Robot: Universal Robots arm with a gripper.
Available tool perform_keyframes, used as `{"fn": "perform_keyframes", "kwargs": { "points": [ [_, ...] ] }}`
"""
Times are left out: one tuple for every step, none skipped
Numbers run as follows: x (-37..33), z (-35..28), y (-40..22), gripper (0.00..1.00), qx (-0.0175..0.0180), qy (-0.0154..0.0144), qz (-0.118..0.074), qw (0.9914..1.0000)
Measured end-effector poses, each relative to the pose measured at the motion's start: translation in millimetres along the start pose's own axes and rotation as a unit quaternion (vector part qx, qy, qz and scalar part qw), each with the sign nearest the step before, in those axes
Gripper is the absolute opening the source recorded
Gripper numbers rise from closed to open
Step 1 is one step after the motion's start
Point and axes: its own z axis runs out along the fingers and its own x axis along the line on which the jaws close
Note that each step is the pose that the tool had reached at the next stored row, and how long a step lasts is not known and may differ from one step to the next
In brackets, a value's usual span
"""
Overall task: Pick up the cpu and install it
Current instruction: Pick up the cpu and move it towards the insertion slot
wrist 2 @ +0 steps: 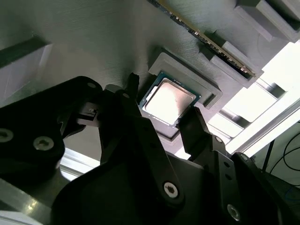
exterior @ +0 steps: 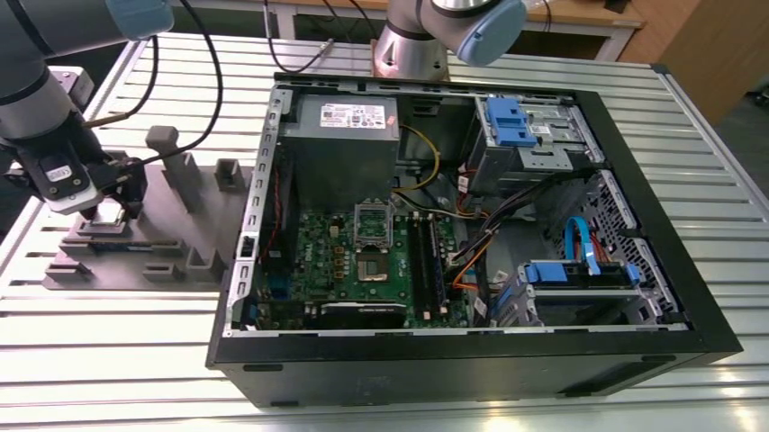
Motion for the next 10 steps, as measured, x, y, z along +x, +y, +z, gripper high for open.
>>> {"fn": "perform_keyframes", "kwargs": {
  "points": [
    [0.0, 0.0, 0.0, 0.61, 0.0, 0.0, 0.0, 1.0],
    [0.0, 0.0, 0.0, 0.61, 0.0, 0.0, 0.0, 1.0],
    [0.0, 0.0, 0.0, 0.61, 0.0, 0.0, 0.0, 1.0],
    [0.1, 0.0, 0.0, 0.61, 0.0, 0.0, 0.0, 1.0],
    [0.1, 0.0, 0.0, 0.61, 0.0, 0.0, 0.0, 1.0],
    [0.2, 0.0, -0.6, 0.61, 0.0001, 0.0001, 0.0, 1.0],
    [0.2, 0.0, -1.6, 0.61, 0.0, 0.0, 0.0, 1.0],
    [0.1, 0.0, -2.5, 0.61, 0.0, 0.0, 0.0, 1.0],
    [0.2, -0.1, -2.9, 0.61, 0.0, 0.0001, 0.0, 1.0],
    [0.2, -0.2, -2.9, 0.61, 0.0001, 0.0001, 0.0, 1.0]
  ]
}}
